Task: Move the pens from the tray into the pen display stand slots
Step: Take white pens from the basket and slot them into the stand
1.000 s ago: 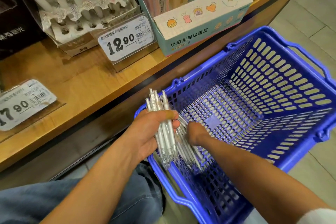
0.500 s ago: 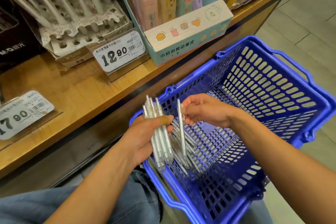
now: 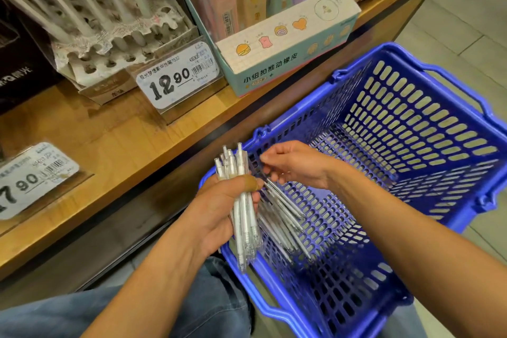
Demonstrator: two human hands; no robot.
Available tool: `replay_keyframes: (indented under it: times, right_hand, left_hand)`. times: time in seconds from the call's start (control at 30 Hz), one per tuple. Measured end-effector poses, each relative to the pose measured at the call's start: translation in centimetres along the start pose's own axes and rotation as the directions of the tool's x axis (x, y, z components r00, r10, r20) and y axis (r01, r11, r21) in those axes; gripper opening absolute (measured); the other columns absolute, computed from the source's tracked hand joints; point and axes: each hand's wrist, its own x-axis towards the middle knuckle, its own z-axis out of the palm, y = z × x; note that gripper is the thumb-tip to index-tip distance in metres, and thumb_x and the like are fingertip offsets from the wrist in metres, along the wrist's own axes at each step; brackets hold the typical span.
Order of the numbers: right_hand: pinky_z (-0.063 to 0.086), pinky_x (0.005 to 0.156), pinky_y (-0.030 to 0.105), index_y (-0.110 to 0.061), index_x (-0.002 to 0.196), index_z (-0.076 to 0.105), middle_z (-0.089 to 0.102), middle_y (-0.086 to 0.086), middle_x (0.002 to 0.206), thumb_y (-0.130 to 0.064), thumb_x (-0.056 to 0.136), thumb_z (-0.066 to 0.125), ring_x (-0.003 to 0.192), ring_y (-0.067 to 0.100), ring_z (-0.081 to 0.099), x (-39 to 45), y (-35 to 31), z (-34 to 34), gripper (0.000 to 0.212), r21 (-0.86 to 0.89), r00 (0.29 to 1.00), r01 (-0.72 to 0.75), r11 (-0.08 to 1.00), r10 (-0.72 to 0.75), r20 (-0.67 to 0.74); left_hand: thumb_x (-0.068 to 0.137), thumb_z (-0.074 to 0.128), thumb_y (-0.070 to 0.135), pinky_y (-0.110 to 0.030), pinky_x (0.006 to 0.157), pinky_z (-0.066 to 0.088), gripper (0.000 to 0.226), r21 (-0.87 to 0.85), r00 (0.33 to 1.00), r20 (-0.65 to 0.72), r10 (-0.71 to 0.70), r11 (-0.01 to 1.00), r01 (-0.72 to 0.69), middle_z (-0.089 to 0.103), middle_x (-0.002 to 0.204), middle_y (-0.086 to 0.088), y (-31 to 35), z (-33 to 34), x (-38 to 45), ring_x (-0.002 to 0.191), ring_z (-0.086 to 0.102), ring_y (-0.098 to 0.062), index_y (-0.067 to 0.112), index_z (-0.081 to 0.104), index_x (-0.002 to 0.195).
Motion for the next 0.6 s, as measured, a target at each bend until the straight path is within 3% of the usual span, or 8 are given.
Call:
replay_keyframes:
  times: [0.07,0.13,0.2,0.23,0.37,0.47,0.53,0.6]
  right_hand:
    - [0.050,0.058,0.031,-0.008,0.078,0.059,0.065,0.019,0.081,-0.006,0.094,0.058,0.064,0.022,0.061,2.2,3.7,-1.2,0.017,-0.296,0.976,-0.122,0.947,0.059,-0.212]
    - [0.047,0.066,0.038,-0.003,0.077,0.060,0.062,0.027,0.090,-0.008,0.094,0.056,0.079,0.034,0.060,3.8,7.4,-1.9,0.019,-0.647,0.943,-0.290,0.705,0.097,-0.318]
    - [0.041,0.067,0.036,-0.006,0.086,0.054,0.057,0.018,0.092,-0.008,0.096,0.053,0.080,0.033,0.053,4.5,10.1,-2.4,0.010,-0.801,0.931,-0.362,0.477,0.139,-0.338]
    - [0.039,0.066,0.037,-0.008,0.096,0.051,0.057,0.016,0.097,-0.007,0.096,0.050,0.076,0.031,0.050,4.6,10.9,-2.6,0.001,-0.828,0.933,-0.360,0.429,0.158,-0.324]
    - [0.043,0.065,0.038,-0.005,0.145,0.030,0.059,0.020,0.116,-0.003,0.097,0.047,0.081,0.033,0.055,5.4,12.6,-2.7,0.051,-0.880,0.944,-0.328,0.343,0.134,-0.300]
    - [0.049,0.069,0.040,0.000,0.142,0.033,0.059,0.019,0.118,-0.004,0.095,0.049,0.099,0.037,0.061,5.3,13.3,-2.7,0.049,-0.892,0.937,-0.349,0.288,0.096,-0.336]
    - [0.046,0.066,0.037,-0.002,0.132,0.042,0.062,0.016,0.108,-0.009,0.096,0.050,0.087,0.032,0.061,4.9,12.9,-2.8,0.037,-0.881,0.929,-0.366,0.300,0.165,-0.330]
    - [0.041,0.057,0.033,-0.010,0.095,0.053,0.054,0.008,0.078,-0.018,0.096,0.054,0.062,0.022,0.049,4.1,12.0,-3.0,0.008,-0.852,0.915,-0.399,0.338,0.208,-0.346]
  left_hand:
    - [0.076,0.066,-0.009,-0.024,0.045,0.049,0.018,-0.018,1.000,-0.005,-0.002,1.000,0.002,0.059,0.062,-0.010,0.0,-0.1,0.1,0.046,0.056,-0.015,0.009,0.062,0.082]
    - [0.066,0.071,-0.007,-0.024,0.045,0.051,0.024,-0.033,1.000,0.025,-0.019,0.999,0.020,0.059,0.061,-0.010,0.1,-0.2,0.1,0.046,0.057,-0.015,0.007,0.062,0.084]
    - [0.052,0.073,0.000,-0.024,0.046,0.053,0.034,-0.045,0.998,0.050,-0.031,0.998,0.033,0.061,0.061,-0.010,0.0,-0.3,0.1,0.047,0.060,-0.016,0.004,0.063,0.084]
    - [0.050,0.073,0.001,-0.024,0.047,0.053,0.035,-0.051,0.998,0.056,-0.035,0.998,0.038,0.061,0.061,-0.010,0.0,-0.4,0.2,0.048,0.061,-0.016,0.004,0.063,0.084]
    - [0.072,0.068,-0.006,-0.025,0.049,0.055,0.013,-0.044,0.999,0.035,-0.025,0.999,0.026,0.065,0.062,-0.009,-0.3,-0.6,0.6,0.052,0.064,-0.016,0.006,0.072,0.069]
    - [0.070,0.071,-0.001,-0.025,0.051,0.055,0.022,-0.029,0.999,0.028,-0.015,0.999,0.015,0.067,0.062,-0.007,-0.4,-0.8,0.9,0.055,0.066,-0.014,0.015,0.076,0.055]
    - [0.071,0.071,-0.001,-0.025,0.050,0.055,0.024,-0.037,1.000,0.022,-0.015,0.999,0.016,0.067,0.063,-0.007,-0.2,-0.8,0.9,0.055,0.067,-0.014,0.016,0.076,0.055]
    - [0.077,0.069,-0.002,-0.026,0.048,0.054,0.030,-0.044,1.000,0.017,-0.016,0.999,0.016,0.068,0.063,-0.007,-0.4,-0.9,1.0,0.056,0.068,-0.014,0.016,0.076,0.054]
